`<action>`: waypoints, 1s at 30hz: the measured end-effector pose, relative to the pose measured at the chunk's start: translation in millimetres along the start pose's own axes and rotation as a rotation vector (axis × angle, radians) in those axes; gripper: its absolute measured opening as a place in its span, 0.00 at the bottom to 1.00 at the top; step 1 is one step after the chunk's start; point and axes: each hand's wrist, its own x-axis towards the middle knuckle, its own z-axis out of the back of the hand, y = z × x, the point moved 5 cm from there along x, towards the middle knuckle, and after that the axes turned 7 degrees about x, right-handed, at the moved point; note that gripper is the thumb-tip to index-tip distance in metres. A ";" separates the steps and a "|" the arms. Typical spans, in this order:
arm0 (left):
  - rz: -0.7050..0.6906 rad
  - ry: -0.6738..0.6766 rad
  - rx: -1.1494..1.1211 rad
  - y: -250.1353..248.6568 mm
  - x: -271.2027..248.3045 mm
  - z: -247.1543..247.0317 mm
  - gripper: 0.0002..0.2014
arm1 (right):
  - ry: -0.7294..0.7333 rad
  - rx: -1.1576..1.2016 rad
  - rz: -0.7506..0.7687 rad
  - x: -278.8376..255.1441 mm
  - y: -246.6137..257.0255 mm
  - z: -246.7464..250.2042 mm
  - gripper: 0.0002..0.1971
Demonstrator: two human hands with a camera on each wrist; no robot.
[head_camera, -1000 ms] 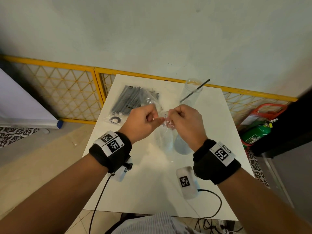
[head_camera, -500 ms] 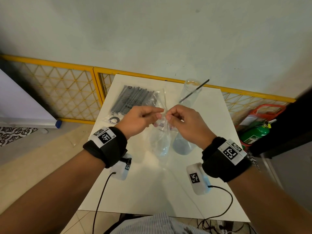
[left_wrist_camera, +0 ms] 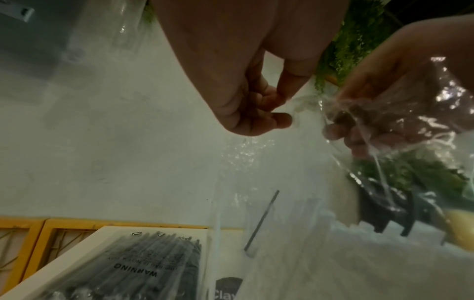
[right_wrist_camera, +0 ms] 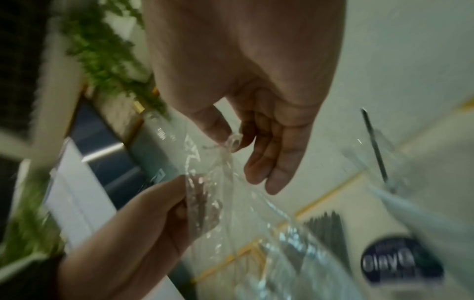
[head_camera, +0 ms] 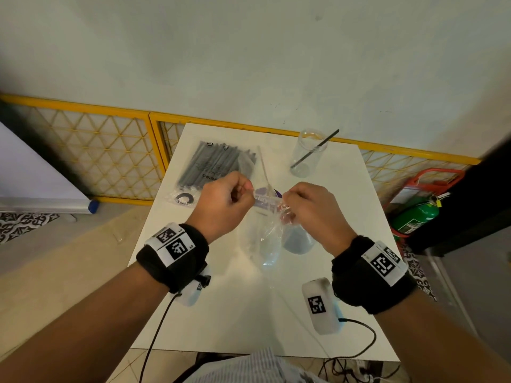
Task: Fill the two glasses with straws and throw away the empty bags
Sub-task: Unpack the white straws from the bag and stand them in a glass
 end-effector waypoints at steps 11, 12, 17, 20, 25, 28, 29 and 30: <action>-0.159 0.006 0.000 -8.5 -7.7 -0.7 0.02 | 0.123 -0.442 0.062 15.3 32.4 -8.8 0.15; -0.168 -0.001 0.010 -9.1 -8.6 -0.2 0.03 | 0.114 -0.400 0.042 16.1 31.3 -9.4 0.13; -0.168 -0.009 0.033 -6.0 -8.8 0.7 0.03 | 0.024 -0.175 -0.055 16.9 22.1 -9.5 0.07; -0.176 -0.016 0.047 -8.8 -7.6 2.1 0.04 | -0.006 -0.219 -0.032 16.6 23.1 -6.4 0.06; -0.264 -0.023 0.155 -17.8 -6.5 1.4 0.05 | -0.054 -0.616 0.211 6.4 38.6 -17.5 0.16; -0.169 -0.027 0.205 -5.9 -10.1 5.6 0.08 | -0.083 -0.636 0.228 12.7 33.8 -9.2 0.14; -0.073 -0.016 0.197 1.6 -11.1 10.6 0.09 | -0.102 -0.583 0.203 16.9 32.4 1.3 0.13; 0.008 0.006 0.176 5.9 -11.5 16.0 0.08 | -0.108 -0.507 0.186 20.6 32.9 11.4 0.13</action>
